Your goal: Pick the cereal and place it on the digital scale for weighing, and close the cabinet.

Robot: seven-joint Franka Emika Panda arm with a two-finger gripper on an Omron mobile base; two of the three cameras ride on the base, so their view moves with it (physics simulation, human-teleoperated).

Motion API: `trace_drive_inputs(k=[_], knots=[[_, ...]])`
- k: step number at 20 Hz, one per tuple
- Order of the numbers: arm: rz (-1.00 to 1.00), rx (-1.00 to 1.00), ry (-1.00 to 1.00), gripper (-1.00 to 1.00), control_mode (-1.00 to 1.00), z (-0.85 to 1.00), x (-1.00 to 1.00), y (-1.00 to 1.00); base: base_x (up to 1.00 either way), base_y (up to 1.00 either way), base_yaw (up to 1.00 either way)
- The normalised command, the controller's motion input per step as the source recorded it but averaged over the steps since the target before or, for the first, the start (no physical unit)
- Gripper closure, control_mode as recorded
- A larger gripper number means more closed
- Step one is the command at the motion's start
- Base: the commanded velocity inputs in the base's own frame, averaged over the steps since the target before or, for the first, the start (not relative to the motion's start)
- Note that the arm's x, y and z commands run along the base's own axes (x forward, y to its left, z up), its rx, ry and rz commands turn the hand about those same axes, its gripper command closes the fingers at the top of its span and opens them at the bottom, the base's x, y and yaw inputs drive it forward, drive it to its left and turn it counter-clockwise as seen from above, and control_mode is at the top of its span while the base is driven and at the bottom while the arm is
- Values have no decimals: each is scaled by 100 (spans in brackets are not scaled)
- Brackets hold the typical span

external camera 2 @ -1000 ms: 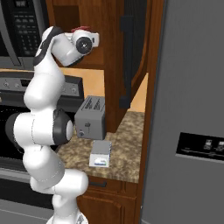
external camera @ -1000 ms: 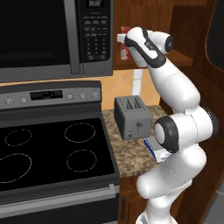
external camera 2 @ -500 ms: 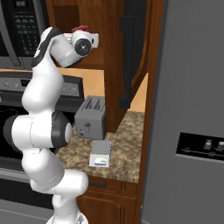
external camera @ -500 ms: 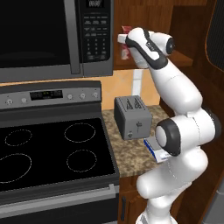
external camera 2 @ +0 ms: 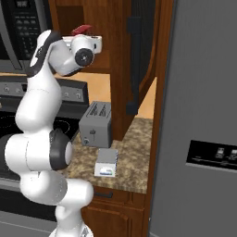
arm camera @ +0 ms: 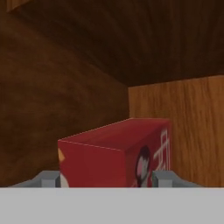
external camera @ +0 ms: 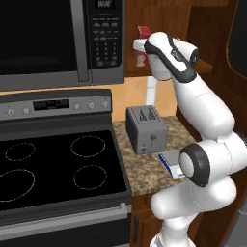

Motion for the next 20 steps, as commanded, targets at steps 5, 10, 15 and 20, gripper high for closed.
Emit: trace_drive_inputs(k=[5,10,15,20], knots=[[0,0,-16,100,-100,0,-77,-6,0,0,0],[-1,0,-16,100,-100,5,-99,0,0,0,0],[-8,0,0,100,-100,11,-100,0,0,0,0],[-18,0,24,100,-100,24,-100,0,0,0,0]])
